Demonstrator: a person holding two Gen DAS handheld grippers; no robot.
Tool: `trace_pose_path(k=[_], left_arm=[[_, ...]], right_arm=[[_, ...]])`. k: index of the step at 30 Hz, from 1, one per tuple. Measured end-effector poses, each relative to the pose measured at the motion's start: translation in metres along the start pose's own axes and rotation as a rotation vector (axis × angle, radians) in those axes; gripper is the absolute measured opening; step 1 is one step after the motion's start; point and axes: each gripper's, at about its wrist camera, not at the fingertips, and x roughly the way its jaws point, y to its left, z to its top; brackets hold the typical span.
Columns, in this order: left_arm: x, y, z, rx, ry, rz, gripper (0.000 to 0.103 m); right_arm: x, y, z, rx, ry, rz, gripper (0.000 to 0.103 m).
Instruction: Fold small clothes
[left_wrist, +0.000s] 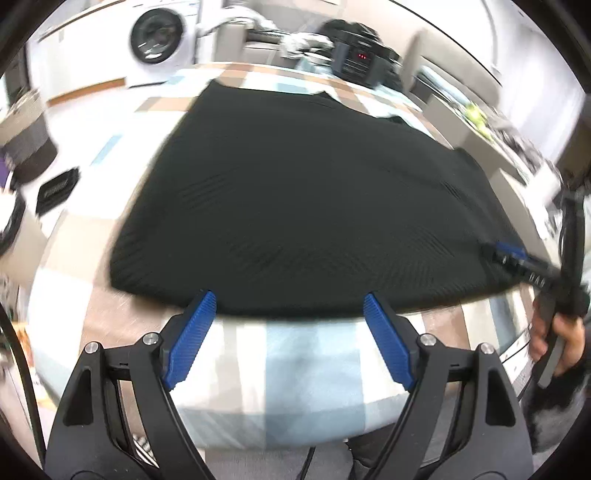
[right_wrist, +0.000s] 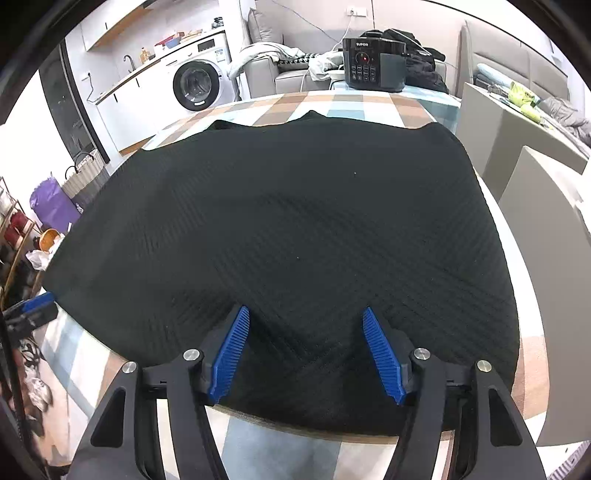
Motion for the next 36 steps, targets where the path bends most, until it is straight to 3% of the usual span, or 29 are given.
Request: trace_pose_path(k=[8,13,18,19,22,24,28,31,36], left_arm=[[-0.025,0.064,-0.018,-0.342,-0.062,-0.023,0.080],[-0.013,0.074,-0.012,-0.376,-0.075,-0.002,0.080],[0.008,0.064,0.006,-0.338,-0.094,0.033,0.078],[0.012,0.062,0.011,-0.340,-0.101,0.038,0.075],[0.025,0.061,0.023,-0.354,-0.114,0.041,0.051],[0.032,0.062,0.029,-0.367,-0.118,0.068,0.020],[0.034,0.070,0.031,-0.421,-0.137,0.034,0.012],[0.021,0.073,0.026,-0.398,-0.170,0.046,0.003],[0.009,0.084,0.019,-0.409,-0.178,0.033,0.003]], right_arm=[[-0.003,0.002,-0.002,0.024,-0.010,0.028,0.073],[-0.009,0.005,-0.004,0.034,-0.016,0.051,0.073],[-0.016,0.005,-0.008,0.036,-0.018,0.048,0.073],[-0.017,0.004,-0.009,0.037,-0.016,0.043,0.073],[-0.017,0.003,-0.010,0.048,-0.010,0.035,0.073],[-0.016,0.002,-0.010,0.049,-0.006,0.030,0.073],[-0.018,0.004,-0.011,0.041,-0.006,0.031,0.073],[-0.017,0.005,-0.009,0.040,-0.007,0.034,0.073],[-0.013,0.005,-0.006,0.036,-0.004,0.041,0.073]])
